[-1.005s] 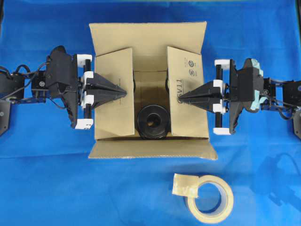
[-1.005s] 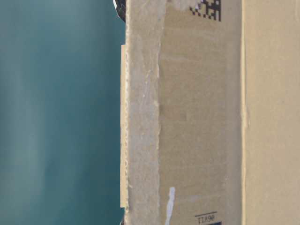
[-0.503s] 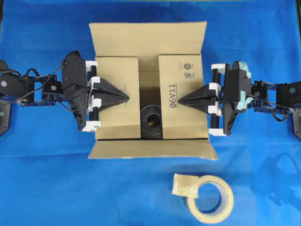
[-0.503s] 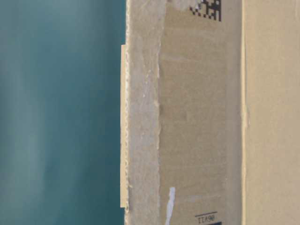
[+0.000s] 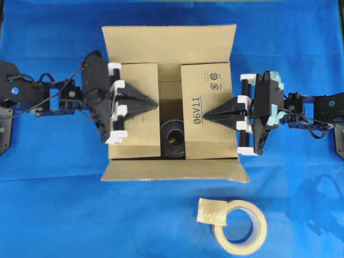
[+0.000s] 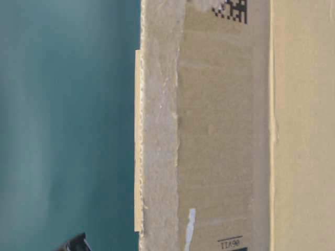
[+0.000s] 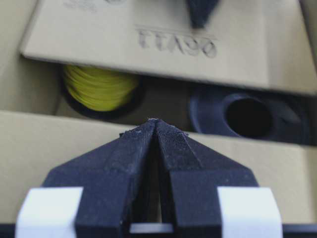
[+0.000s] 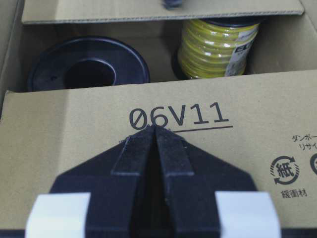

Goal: Close the cardboard box.
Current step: 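Swing the left gripper up and push the far flap down toward the box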

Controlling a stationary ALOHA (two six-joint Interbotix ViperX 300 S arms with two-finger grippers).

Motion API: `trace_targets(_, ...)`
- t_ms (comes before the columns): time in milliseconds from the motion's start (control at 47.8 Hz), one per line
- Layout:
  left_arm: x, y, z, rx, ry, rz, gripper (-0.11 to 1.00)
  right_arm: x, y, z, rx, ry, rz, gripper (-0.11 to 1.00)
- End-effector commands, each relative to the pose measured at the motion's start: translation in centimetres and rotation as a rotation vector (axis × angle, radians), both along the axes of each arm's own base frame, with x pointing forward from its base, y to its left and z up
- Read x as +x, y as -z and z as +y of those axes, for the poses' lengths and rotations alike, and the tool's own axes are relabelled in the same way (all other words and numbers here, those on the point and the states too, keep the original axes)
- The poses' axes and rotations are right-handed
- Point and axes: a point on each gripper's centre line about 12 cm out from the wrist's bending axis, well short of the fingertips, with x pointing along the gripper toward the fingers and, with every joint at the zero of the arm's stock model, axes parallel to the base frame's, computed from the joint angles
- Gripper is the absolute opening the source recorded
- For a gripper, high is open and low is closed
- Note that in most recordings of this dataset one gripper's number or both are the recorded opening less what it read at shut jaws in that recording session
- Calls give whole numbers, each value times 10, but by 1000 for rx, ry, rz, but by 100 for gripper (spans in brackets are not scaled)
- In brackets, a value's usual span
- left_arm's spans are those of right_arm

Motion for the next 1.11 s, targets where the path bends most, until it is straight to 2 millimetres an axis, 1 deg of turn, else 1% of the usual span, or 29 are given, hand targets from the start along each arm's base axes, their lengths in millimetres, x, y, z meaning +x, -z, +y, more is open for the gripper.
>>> trace_targets(0,13,-13,14,6,-35,-38,0,6,-6,-1,4,4,-15,0)
trace_targets(147,25,-20,35,29,-78,-59,0,8,-4,-1,4,4,-11,0)
trace_targets(314,36,-29,59,97,-116,-79,0,8,-5,0,3,1,-11,0)
trace_targets(419,45,-34,69,124,-130,-92,0,7,-4,1,3,0,-8,0)
trace_targets(523,55,-35,75,138,-135,-98,0,7,-4,0,3,0,-8,0)
trace_targets(670,65,-32,78,142,-132,-85,0,7,-4,0,3,1,-8,0)
trace_targets(754,66,-30,77,141,-130,-77,0,7,-4,0,3,0,-8,0)
trace_targets(900,67,-27,69,140,-110,-74,0,7,-4,0,3,0,-8,0)
trace_targets(1089,67,-18,65,137,-100,-55,0,7,-4,0,3,0,-9,0)
